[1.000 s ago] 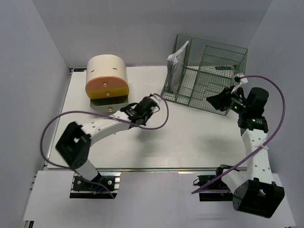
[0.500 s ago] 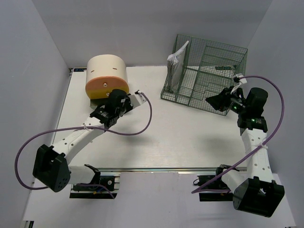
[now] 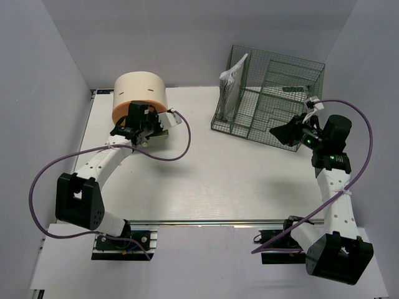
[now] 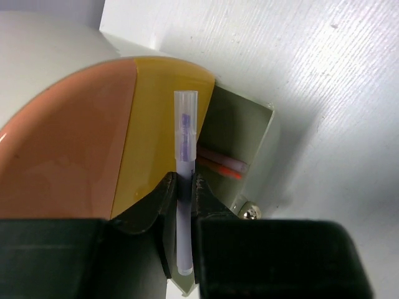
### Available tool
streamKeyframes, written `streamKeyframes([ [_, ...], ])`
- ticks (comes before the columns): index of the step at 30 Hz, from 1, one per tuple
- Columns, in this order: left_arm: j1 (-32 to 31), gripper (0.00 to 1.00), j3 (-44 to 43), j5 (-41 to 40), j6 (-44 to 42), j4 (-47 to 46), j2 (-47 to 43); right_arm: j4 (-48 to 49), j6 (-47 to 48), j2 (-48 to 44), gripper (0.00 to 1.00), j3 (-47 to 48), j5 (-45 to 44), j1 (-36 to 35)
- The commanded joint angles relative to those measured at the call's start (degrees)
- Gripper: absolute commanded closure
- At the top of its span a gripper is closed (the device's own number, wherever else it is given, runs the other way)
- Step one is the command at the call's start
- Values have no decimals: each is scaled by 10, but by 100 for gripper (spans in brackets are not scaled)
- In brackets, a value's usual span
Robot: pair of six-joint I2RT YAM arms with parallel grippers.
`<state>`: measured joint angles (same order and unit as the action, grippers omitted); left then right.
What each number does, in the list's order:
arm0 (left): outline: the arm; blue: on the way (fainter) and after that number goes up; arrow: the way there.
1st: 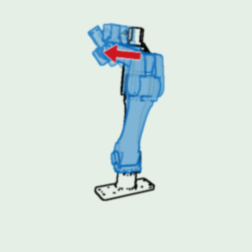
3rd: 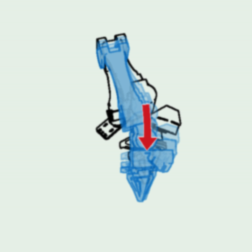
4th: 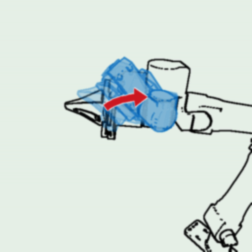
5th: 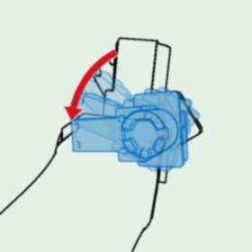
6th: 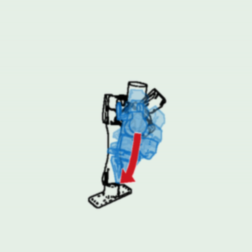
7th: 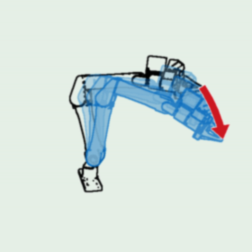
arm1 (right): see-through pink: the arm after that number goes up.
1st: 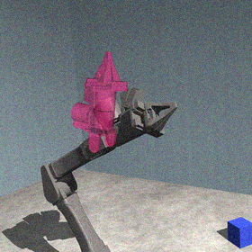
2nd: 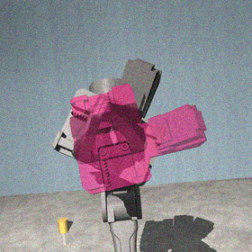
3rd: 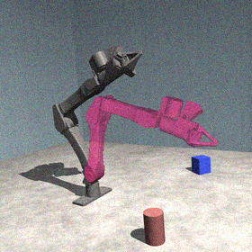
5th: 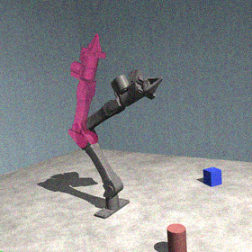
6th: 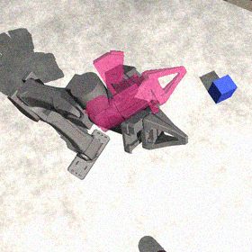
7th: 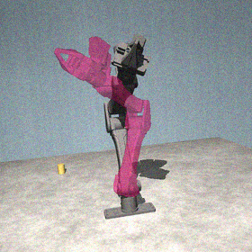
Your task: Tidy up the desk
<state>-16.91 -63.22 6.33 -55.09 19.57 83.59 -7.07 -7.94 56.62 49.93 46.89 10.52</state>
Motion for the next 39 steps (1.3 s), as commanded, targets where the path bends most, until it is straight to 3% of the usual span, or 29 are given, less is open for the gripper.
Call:
streamKeyframes([
  [1, 13, 100, -13, 59, -31, -1, 3, 21, 4, 1, 67, 1, 10, 3],
  [6, 23, 100, 16, 69, -30, -36, 10, 20, 5, 5, 68, 0, 11, 3],
  [20, 34, 64, 32, 47, -13, -90, 26, 20, 7, 9, 67, -1, 8, 3],
  [27, 34, 58, 35, 43, -11, -93, 12, 19, 9, 9, 67, -1, 8, 2],
  [29, 34, 59, 35, 47, -1, -94, 3, 19, 10, 9, 67, -1, 10, 3],
  [33, 34, 88, 35, 83, 61, -96, -43, 19, 33, 4, 68, -2, 30, 3],
  [35, 28, 100, 42, 91, 145, -96, -76, 15, 71, 2, 72, -3, 69, 2],
  [37, 28, 100, 37, 96, 221, -70, -93, 13, 77, 1, 79, -7, 91, 2],
  [39, 28, 100, 47, 82, 368, -81, -123, 15, 97, -2, 92, -12, 89, 1],
])
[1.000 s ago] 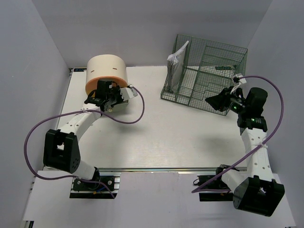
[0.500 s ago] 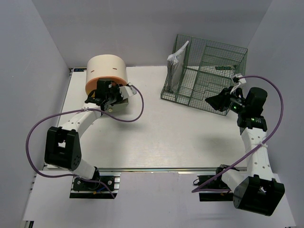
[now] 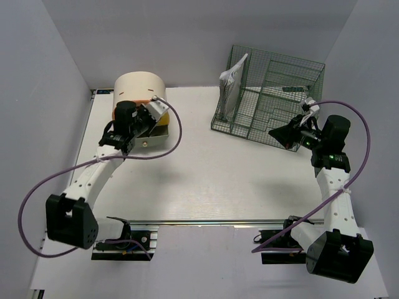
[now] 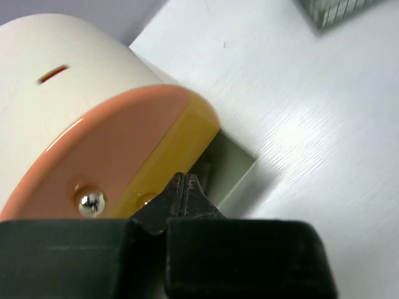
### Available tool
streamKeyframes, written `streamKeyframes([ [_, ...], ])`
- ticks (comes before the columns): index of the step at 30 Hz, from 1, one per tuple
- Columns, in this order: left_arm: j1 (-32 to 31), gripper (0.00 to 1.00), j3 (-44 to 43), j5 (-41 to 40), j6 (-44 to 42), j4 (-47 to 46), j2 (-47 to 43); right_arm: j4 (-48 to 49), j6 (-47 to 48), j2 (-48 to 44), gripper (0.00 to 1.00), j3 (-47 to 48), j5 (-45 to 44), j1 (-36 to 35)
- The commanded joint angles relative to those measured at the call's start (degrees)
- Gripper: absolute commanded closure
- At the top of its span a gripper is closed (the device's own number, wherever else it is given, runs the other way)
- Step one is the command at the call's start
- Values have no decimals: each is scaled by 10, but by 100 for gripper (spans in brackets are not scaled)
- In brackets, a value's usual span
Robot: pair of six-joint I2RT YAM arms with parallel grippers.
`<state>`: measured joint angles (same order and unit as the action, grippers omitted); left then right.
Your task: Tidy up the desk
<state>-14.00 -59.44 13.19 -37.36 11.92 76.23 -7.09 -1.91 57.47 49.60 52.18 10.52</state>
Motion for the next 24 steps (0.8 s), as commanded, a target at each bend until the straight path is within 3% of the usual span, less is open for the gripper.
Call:
streamKeyframes([
  [1, -1, 100, 19, -12, 240, -12, -62, 17, 36, -12, 94, -10, 33, 1],
  [2, 5, 100, 33, -44, 358, -9, -87, 18, 33, -12, 96, -10, 32, 2],
  [4, 5, 100, 43, -122, 511, 19, -111, 19, 31, -10, 95, -11, 30, 2],
  [5, 5, 100, 68, -123, 546, 29, -141, 18, 30, -9, 96, -11, 29, 1],
  [6, 5, 100, 79, -182, 594, 43, -156, 18, 29, -9, 96, -11, 27, 1],
  [7, 5, 100, 92, -206, 700, 55, -169, 19, 27, -8, 95, -11, 25, 2],
  [9, 5, 100, 118, -245, 786, 103, -195, 19, 26, -8, 96, -11, 22, 2],
  [13, 10, 100, 107, -258, 998, 228, -156, 22, 24, -8, 95, -12, 21, 2],
  [18, 29, 100, 79, -239, 1098, 291, -64, 22, 24, -10, 95, -11, 16, 2],
  [24, 58, 97, 63, -260, 1179, 325, -14, 23, 26, -15, 95, -10, 12, 2],
])
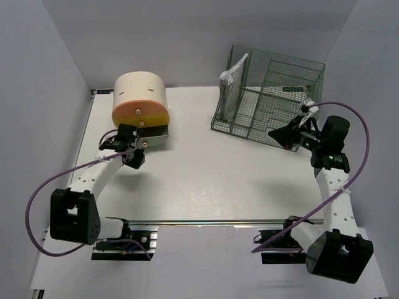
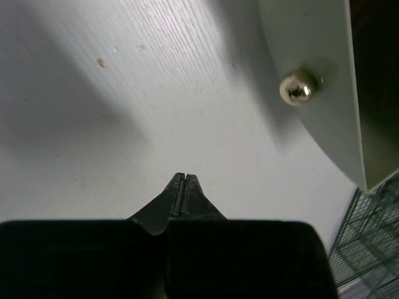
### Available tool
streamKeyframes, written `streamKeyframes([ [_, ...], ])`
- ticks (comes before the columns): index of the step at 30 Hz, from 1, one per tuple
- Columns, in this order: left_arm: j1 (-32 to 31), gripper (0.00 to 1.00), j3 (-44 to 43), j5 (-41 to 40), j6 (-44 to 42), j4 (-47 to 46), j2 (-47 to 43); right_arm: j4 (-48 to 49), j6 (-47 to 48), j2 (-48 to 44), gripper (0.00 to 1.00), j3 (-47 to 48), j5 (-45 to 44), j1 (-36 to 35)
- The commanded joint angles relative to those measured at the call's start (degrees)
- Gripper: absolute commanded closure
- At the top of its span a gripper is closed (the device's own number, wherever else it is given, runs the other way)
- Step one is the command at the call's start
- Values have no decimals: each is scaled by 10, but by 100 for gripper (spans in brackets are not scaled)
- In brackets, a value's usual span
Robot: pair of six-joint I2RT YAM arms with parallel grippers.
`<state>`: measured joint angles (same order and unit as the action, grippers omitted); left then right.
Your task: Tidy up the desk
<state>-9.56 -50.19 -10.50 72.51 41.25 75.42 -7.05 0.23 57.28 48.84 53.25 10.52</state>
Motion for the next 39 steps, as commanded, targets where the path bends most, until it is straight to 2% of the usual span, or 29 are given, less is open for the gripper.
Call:
streamKeyframes([
  [1, 21, 97, -28, -27, 90, 23, -4, 22, 5, -13, 95, -3, 1, 2],
  [7, 41, 94, -35, -35, 112, 0, 25, 22, 6, -10, 95, -3, 0, 4],
  [13, 66, 94, -54, 2, 112, -32, 90, 22, 9, -8, 95, -3, -3, 3],
  [18, 78, 93, -61, 1, 113, -56, 116, 20, 11, -2, 95, -3, -3, 3],
  [23, 84, 89, -72, 7, 109, -85, 138, 19, 14, 0, 95, -2, -5, 2],
  [26, 89, 82, -62, 19, 107, -131, 144, 18, 16, 2, 95, -1, -7, 2],
  [34, 89, 79, -30, 36, 109, -210, 139, 15, 21, 6, 95, -1, -9, 2],
  [39, 89, 67, -18, 39, 105, -242, 138, 14, 22, 6, 94, 0, -9, 2],
])
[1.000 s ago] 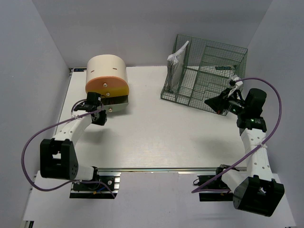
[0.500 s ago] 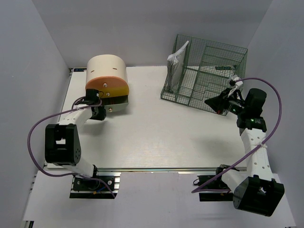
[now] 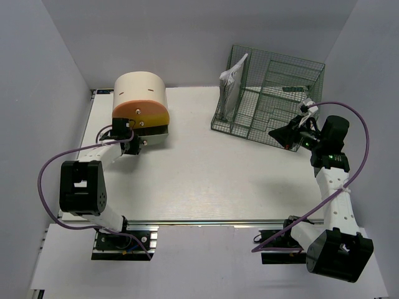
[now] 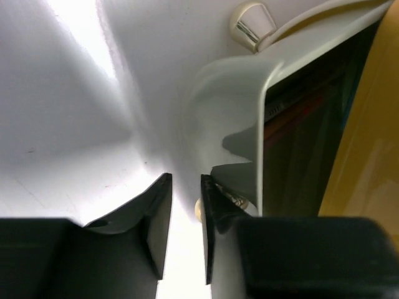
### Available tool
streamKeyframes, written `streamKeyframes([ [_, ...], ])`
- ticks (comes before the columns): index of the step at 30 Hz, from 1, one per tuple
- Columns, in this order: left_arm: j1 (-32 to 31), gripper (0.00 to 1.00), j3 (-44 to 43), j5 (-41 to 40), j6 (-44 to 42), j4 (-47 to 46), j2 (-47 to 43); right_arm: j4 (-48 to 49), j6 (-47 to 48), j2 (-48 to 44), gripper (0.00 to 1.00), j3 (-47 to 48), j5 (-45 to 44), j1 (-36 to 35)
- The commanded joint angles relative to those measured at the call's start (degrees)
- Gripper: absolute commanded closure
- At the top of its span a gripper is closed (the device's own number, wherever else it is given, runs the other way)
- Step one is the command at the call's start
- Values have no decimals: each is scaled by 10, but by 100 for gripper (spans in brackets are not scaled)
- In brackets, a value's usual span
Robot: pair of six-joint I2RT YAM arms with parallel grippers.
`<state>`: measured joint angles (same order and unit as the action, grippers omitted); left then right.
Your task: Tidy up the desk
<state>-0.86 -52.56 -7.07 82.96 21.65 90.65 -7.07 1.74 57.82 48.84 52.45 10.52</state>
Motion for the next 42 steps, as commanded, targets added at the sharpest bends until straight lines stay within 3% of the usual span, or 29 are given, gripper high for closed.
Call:
streamKeyframes([
  [1, 2, 63, 6, 6, 1, -50, -14, 14, 7, 0, 95, 0, -1, 1],
  [20, 2, 46, 50, 47, 3, -209, 8, 9, 13, -2, 94, 5, -6, 2],
  [25, 2, 38, 46, 49, 4, -212, 17, 7, 15, -1, 94, 5, -7, 2],
  [33, 2, 34, 47, 47, 7, -239, 28, 7, 16, 2, 94, 6, -8, 3],
  [37, 2, 34, 50, 48, 7, -239, 26, 7, 17, 2, 95, 6, -9, 3],
  [40, 2, 44, 51, 55, 7, -220, 18, 6, 17, 2, 95, 6, -9, 2],
  [42, 8, 57, 53, 54, 5, -191, 3, 7, 17, 3, 95, 6, -7, 3],
])
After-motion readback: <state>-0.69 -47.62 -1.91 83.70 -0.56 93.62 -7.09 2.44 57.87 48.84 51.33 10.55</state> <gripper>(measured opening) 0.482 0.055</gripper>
